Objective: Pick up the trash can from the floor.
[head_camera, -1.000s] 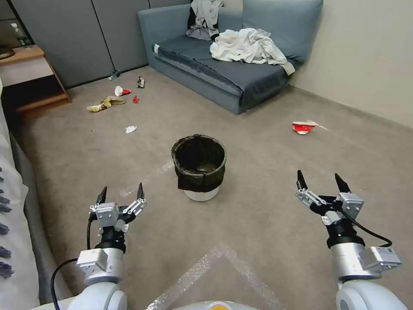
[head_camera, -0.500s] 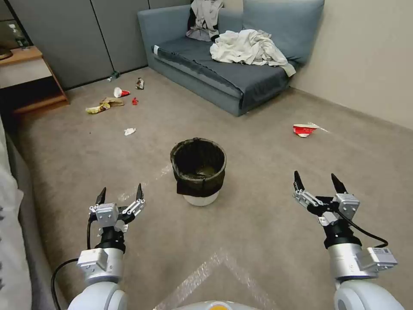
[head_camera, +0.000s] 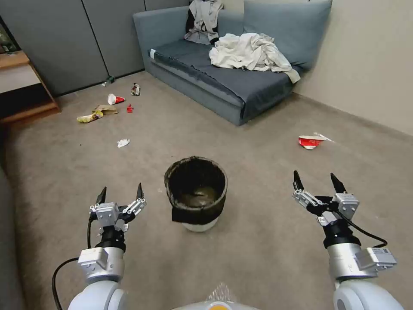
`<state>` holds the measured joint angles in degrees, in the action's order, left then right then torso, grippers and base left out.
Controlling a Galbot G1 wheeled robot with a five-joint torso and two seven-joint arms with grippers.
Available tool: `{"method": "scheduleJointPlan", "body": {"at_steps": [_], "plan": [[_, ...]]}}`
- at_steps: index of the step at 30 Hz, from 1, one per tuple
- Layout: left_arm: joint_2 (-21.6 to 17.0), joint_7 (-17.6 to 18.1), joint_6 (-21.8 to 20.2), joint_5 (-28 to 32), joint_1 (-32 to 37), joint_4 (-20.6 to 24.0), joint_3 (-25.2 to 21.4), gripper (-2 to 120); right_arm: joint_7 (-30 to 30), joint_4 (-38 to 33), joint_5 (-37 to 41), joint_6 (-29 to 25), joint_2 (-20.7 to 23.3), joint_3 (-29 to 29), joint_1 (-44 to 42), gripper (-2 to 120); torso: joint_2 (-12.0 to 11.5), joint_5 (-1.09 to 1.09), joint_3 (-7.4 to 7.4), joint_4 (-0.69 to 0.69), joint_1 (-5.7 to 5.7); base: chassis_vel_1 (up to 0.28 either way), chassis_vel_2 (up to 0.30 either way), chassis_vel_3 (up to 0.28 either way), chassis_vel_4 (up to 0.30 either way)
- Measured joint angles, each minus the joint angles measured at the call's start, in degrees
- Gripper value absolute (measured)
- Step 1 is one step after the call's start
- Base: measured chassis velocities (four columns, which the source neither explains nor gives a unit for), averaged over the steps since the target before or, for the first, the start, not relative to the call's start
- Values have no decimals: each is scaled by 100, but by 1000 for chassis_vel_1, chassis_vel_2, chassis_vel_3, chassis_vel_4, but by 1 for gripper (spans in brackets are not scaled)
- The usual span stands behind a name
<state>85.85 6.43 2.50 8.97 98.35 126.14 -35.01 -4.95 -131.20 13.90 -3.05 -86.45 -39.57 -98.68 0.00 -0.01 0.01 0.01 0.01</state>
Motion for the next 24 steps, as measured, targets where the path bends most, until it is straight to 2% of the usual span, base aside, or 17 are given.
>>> {"method": "scheduleJointPlan", "body": {"at_steps": [1,2,4,5,6,7,8,9,11,12,13,15,20,24], "plan": [[-71,31,-210,351,-43,36,76,100,-29,2,1,-19,6,1,2,100,0,0,0,0,0,-80,116,99,-58],[-71,31,-210,351,-43,36,76,100,-29,2,1,-19,6,1,2,100,0,0,0,0,0,-80,116,99,-58],[-187,111,-569,796,-112,134,183,100,-50,2,3,-25,15,7,2,100,0,1,0,0,0,-40,17,28,-29],[-187,111,-569,796,-112,134,183,100,-50,2,3,-25,15,7,2,100,0,1,0,0,0,0,0,0,0],[-399,396,-1253,1383,-310,211,375,100,-67,2,4,-27,30,12,3,100,0,1,-1,0,-1,28,-16,-52,32],[-480,529,-1535,1640,-420,197,434,100,-76,1,5,-28,33,13,3,100,0,1,-1,-1,-1,28,-37,-52,32],[-662,755,-2003,2115,-685,41,524,100,-91,-10,6,-29,46,15,0,100,0,2,-2,-3,-1,0,0,0,0],[-662,755,-2003,2115,-685,41,524,100,-91,-10,6,-29,46,15,0,100,0,2,-2,-3,-1,0,0,0,0],[-887,1194,-2507,2602,-1024,-273,666,100,-102,-40,10,-30,64,6,-14,100,0,-1,-1,-1,-1,0,0,0,0],[-887,1194,-2507,2602,-1024,-273,666,100,-102,-40,10,-30,64,6,-14,100,0,-1,-1,-1,-1,0,0,0,0],[-994,1402,-2672,2816,-1168,-435,770,100,-103,-48,12,-33,73,-14,-22,100,0,0,-1,-1,-1,0,0,0,0],[-1116,1586,-2783,3111,-1422,-714,935,100,-102,-68,20,-39,89,-53,-42,100,0,0,-1,0,-1,0,0,0,0],[-1183,1660,-2805,3378,-1754,-1000,1106,100,-92,-91,25,-45,92,-84,-72,100,0,0,-1,-1,-1,0,0,0,0],[-1219,1912,-2906,3596,-2128,-1277,1329,100,-79,-103,25,-65,74,-96,-94,100,0,1,-1,-1,-1,0,0,0,0]]}}
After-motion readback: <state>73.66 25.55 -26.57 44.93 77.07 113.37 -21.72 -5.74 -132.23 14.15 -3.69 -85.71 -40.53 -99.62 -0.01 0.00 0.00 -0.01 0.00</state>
